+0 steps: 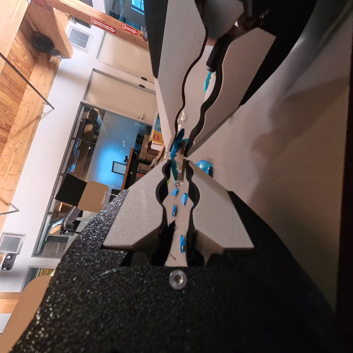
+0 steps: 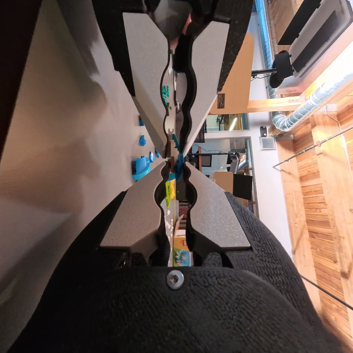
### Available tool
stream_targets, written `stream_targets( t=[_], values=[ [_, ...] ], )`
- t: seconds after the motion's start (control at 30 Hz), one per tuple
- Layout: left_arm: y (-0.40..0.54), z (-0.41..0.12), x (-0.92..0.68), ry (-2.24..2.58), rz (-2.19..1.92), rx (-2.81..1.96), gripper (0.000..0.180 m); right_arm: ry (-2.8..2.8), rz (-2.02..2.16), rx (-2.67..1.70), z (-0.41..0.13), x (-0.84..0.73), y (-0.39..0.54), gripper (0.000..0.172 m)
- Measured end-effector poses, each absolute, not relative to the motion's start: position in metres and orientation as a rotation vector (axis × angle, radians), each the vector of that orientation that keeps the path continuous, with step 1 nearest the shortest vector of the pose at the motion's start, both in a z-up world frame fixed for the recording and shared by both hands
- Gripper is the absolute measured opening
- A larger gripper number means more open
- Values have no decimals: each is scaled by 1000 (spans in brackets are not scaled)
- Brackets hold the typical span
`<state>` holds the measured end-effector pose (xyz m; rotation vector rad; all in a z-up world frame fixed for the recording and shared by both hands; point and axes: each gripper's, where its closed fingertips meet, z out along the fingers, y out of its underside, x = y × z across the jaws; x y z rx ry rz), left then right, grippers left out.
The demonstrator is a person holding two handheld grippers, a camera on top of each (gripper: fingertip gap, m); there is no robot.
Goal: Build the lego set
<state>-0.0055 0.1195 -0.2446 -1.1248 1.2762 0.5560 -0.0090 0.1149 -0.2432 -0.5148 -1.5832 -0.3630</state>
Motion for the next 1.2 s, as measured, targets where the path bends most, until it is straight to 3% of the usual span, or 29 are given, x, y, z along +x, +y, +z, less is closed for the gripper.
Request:
stream_targets(
  t=[1.2],
  values=[
    [110, -244, -2, 1310, 607, -1039, 13, -1585, -375, -422, -243, -7, 105, 13]
  ],
)
